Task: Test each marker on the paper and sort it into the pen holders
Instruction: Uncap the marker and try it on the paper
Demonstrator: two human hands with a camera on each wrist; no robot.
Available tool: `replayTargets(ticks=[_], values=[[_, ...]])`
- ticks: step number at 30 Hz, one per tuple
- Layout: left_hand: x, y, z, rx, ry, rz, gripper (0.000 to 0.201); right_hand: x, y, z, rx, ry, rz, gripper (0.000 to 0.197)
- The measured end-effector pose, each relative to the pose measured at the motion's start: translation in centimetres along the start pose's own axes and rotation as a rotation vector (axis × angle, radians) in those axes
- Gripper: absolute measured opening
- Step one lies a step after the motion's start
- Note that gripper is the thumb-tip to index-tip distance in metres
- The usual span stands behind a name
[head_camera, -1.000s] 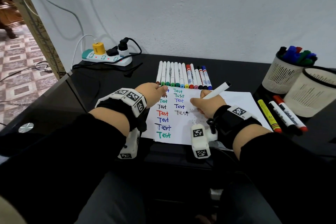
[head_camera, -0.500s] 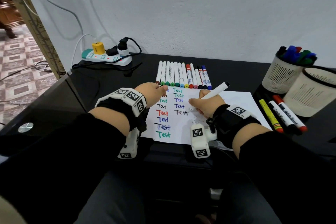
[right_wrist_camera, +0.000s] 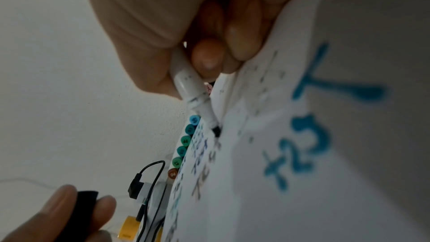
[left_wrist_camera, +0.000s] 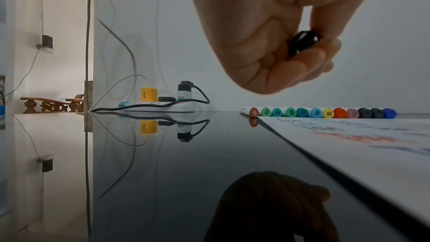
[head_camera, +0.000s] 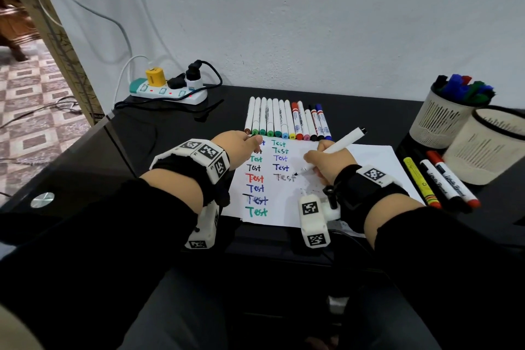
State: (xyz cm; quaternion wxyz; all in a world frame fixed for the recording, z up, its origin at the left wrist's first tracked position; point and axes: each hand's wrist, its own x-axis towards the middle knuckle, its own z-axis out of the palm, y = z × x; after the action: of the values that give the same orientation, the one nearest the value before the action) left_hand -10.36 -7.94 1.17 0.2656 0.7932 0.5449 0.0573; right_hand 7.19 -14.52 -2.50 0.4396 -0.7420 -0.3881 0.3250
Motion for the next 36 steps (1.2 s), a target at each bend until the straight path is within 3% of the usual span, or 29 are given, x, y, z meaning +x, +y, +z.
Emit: replayTargets(ticks=[7, 14, 19, 24, 30, 36], values=[[-0.5, 0.3, 0.2, -0.061, -0.026, -0.011, 0.044, 0.2, -1.0, -1.3, 0.342, -0.101, 0.104, 0.036], [-2.6, 1.8, 0.0, -0.051, -0.055, 0.136, 0.034, -0.7, -5.9, -3.3, 0.431, -0.093, -0.083, 0.043], [-4.0, 3.2, -1.0, -0.281, -0.040, 0.208, 0.021, -2.4, -8.4, -4.1, 0.378, -0.016, -0.217, 0.047], [-6.2, 5.6, -2.1, -0.324, -0.003, 0.333, 0.015, -4.3, -9.4, -5.2, 0.354, 0.015, -0.292, 0.045], [-8.1, 7.8, -2.6, -0.324, 0.034, 0.448, 0.018, -6.5, -10.2, -6.3, 0.345, -0.020, -0.325, 0.046], [-8.8, 9.3, -3.3, -0.575, 0.056, 0.444, 0.014, -8.1, -11.0, -8.2, 0.414, -0.099, -0.355, 0.044]])
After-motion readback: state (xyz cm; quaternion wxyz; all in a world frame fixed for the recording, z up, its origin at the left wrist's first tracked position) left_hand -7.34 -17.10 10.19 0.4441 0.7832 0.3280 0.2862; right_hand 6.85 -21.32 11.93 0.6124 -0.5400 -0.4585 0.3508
